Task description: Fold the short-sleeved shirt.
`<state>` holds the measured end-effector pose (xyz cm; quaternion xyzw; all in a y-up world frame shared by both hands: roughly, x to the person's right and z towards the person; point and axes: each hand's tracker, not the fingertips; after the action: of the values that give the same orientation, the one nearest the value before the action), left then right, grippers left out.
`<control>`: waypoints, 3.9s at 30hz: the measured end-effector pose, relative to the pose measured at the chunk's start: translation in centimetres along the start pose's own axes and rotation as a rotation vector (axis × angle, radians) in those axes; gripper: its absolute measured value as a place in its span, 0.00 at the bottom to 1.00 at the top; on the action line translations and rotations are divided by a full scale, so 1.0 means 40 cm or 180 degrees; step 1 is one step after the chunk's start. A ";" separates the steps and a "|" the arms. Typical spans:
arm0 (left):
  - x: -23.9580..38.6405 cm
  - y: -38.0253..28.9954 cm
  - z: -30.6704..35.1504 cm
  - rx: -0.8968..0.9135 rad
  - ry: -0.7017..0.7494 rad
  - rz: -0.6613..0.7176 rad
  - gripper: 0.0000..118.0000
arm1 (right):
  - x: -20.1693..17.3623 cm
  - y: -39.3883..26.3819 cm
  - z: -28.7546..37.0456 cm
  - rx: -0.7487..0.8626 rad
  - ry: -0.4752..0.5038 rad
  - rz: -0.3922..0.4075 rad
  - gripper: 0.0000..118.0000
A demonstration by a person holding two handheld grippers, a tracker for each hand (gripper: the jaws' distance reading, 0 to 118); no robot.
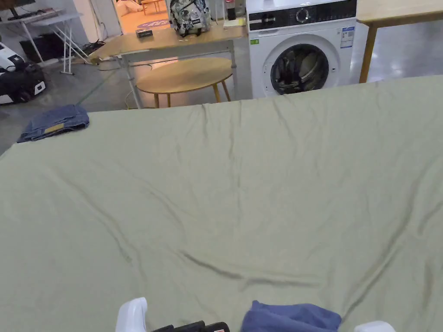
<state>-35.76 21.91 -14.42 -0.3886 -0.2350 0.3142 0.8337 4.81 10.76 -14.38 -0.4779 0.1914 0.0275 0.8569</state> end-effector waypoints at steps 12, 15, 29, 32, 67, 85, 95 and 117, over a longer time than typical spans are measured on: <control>-0.123 -0.028 -0.244 -0.0495 -0.0652 0.0505 0.46 | 0.017 -0.002 0.003 -0.0022 0.0052 -0.0147 0.00; -0.082 -0.035 -0.252 -0.0581 -0.0226 0.0253 0.24 | 0.039 -0.004 0.000 -0.0016 0.0113 -0.0240 0.00; -0.265 0.150 0.440 0.0784 0.0657 0.0498 0.20 | 0.074 0.032 0.127 0.0355 0.0498 -0.0765 0.00; -0.358 0.216 0.590 0.0734 0.1166 0.0617 0.20 | 0.085 0.034 0.112 0.0346 0.0509 -0.0780 0.00; 0.543 -0.055 0.200 0.2644 0.2043 -0.2430 0.44 | 0.050 0.269 0.420 0.2883 -0.0585 -0.0170 0.00; 0.552 -0.111 0.263 0.2647 0.1786 -0.2066 0.00 | 0.011 0.185 0.446 0.2901 -0.0665 -0.0183 0.00; 0.550 -0.103 0.261 0.2632 0.1810 -0.2018 0.00 | 0.002 0.191 0.442 0.2884 -0.0711 -0.0160 0.00; 0.515 -0.085 0.275 0.2767 0.1829 -0.2045 0.80 | 0.010 0.186 0.470 0.3146 -0.0879 -0.0227 0.99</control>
<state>-27.34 40.28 -2.22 0.0083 0.0436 -0.0031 0.9990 9.12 30.34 -11.71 -0.0139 0.0502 -0.0326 0.9981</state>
